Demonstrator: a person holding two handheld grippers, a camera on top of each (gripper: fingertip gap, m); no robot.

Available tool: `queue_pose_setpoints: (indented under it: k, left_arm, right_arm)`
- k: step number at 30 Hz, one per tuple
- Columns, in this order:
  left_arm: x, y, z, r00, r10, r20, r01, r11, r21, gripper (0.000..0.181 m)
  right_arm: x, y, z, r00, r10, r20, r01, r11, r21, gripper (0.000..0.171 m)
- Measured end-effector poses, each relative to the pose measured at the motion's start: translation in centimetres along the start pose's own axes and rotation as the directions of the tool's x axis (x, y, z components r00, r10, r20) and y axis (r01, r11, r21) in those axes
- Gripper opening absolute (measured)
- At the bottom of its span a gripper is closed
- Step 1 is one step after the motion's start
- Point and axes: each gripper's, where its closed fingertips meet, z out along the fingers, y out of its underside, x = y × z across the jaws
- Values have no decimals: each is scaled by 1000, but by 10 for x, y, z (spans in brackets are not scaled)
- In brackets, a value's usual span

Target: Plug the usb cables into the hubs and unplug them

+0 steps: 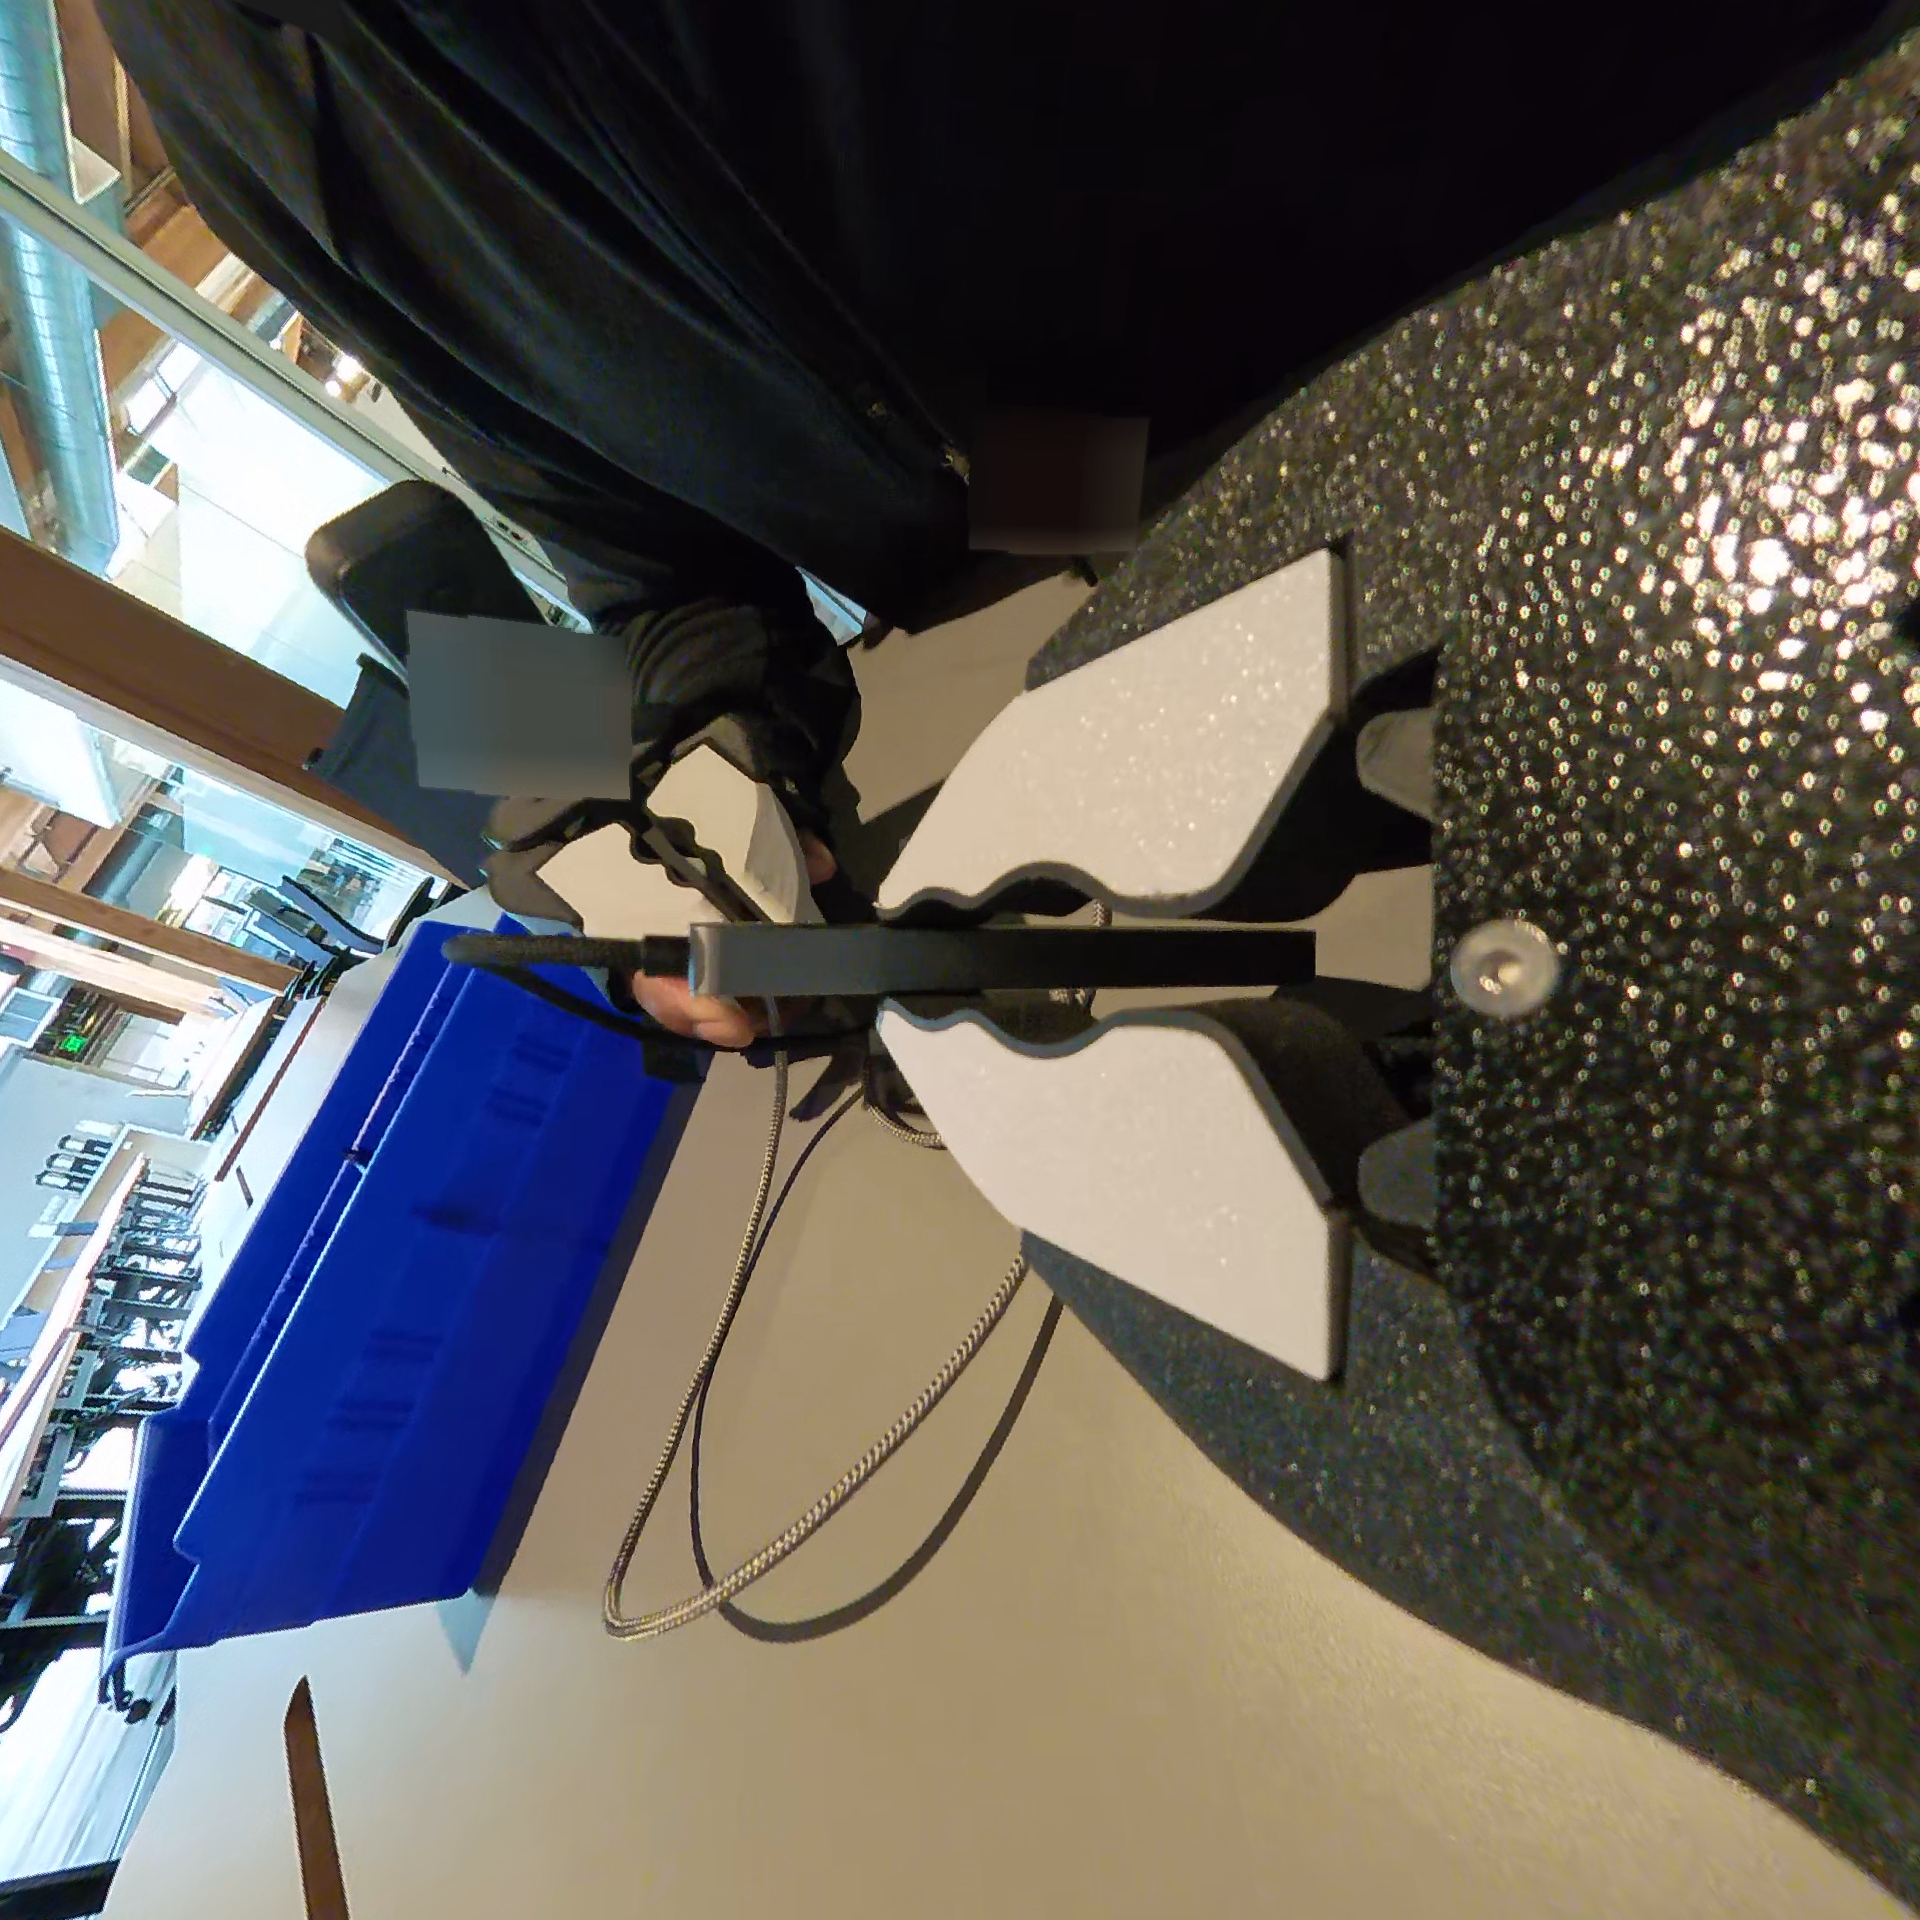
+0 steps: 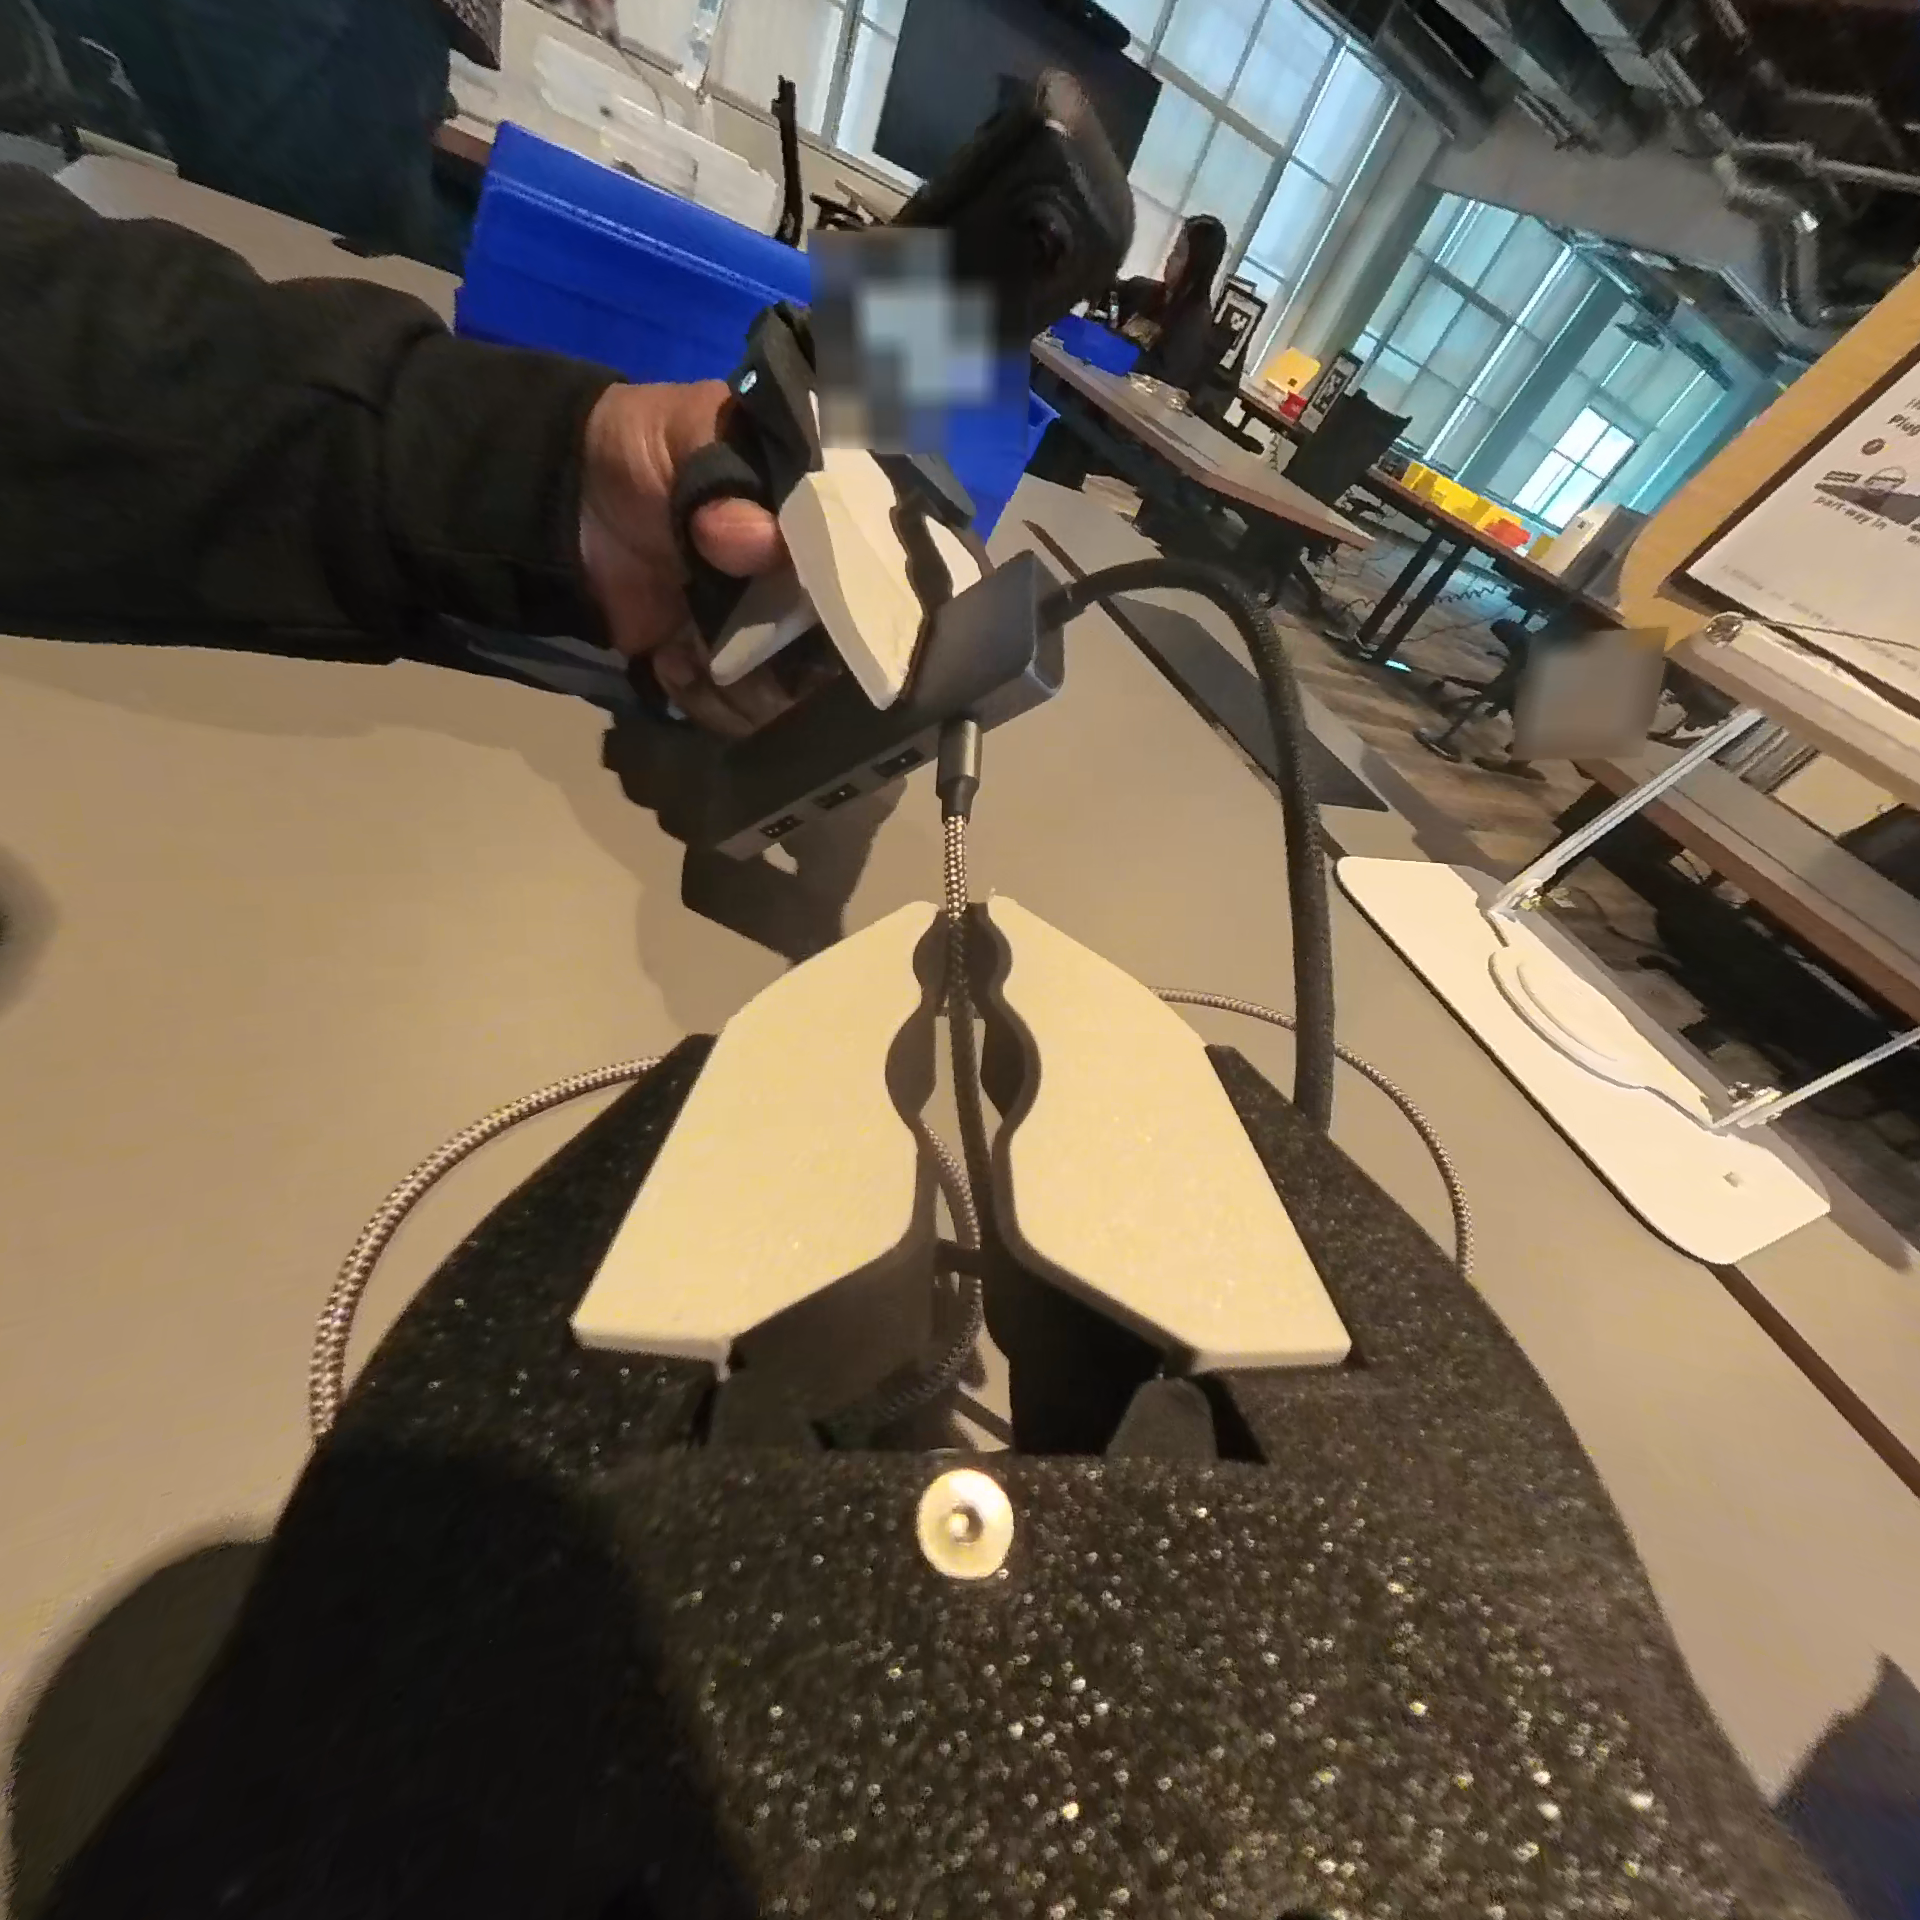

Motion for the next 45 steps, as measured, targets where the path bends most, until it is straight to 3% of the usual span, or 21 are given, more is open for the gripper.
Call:
queue_pose_setpoints:
  k: [35, 36, 38, 39, 43, 45]
  left_arm:
    - [-4, -7, -1, 995, -95, -18, 96, 994, 53, 11]
    - [-7, -12, -6, 993, -113, -11, 114, 989, 90, 11]
    - [-26, -42, -55, 965, -257, -44, 254, 890, 379, 10]
    - [-34, -40, -69, 956, -295, -14, 275, 873, 403, 11]
    - [-37, -20, -46, 963, -247, 110, 216, 948, 236, 11]
    - [-40, -23, -48, 961, -251, 119, 214, 941, 261, 11]
  right_arm:
    - [2, 3, 0, 1000, 13, 3, -13, 1000, -13, 3]
    - [3, 4, -1, 1000, 7, -11, -7, 1000, -22, 3]
    - [21, 5, -12, 995, 77, -70, -77, 997, 8, 3]
    - [29, 3, -15, 988, 130, -85, -128, 991, 38, 3]
    - [14, 0, -9, 998, 48, -44, -47, 999, 26, 3]
    - [16, -4, -11, 997, 65, -43, -63, 996, 59, 3]
